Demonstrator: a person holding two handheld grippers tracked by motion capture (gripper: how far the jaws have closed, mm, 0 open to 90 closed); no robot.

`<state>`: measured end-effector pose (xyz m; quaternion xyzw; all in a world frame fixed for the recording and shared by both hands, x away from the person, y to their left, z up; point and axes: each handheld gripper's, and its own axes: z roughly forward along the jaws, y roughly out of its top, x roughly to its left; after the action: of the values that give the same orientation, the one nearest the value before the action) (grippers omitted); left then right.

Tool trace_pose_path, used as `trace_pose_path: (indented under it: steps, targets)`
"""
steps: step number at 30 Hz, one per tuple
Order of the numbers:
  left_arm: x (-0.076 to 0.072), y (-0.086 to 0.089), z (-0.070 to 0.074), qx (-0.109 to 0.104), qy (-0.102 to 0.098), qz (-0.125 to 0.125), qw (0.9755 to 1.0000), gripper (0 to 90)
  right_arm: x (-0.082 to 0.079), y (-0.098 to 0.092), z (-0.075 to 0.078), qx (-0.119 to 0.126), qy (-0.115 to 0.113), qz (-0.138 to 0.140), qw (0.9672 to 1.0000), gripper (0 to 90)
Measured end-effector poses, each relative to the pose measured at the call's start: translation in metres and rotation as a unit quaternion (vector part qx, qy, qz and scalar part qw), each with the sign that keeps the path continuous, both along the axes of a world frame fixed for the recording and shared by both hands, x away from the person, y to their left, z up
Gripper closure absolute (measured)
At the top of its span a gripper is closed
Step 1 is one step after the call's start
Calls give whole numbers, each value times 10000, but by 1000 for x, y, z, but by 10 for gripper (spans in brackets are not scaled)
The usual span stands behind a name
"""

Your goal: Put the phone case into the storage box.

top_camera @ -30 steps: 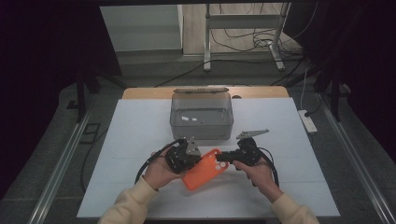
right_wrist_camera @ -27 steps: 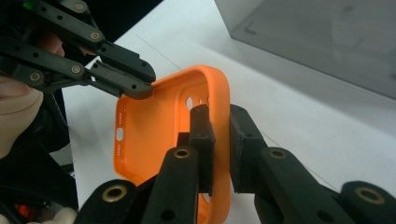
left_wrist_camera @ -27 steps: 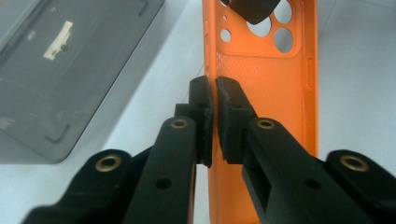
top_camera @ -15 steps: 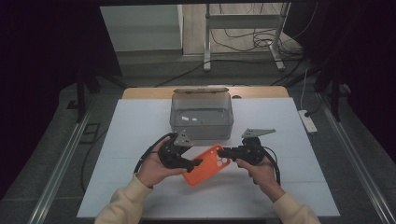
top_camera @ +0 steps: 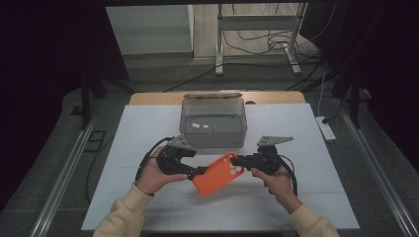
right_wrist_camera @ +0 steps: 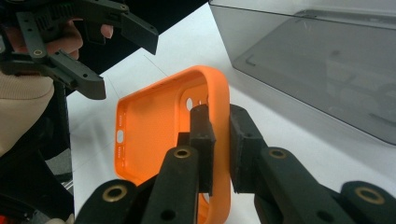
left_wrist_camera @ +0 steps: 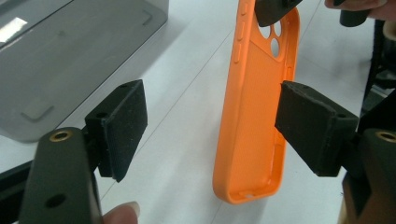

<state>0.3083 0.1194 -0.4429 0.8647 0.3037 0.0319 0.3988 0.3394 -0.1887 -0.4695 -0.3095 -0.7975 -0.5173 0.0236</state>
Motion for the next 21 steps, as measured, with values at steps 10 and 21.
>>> trace_pose_path:
  steps: [10,21]
  targets:
    - [6,3,-8,-330,264,-100,9991,241,-2,1,1,43,-153,81,9998,819]
    - [12,-6,-16,-601,547,-358,9961,268,-5,5,2,95,-311,250,9992,819]
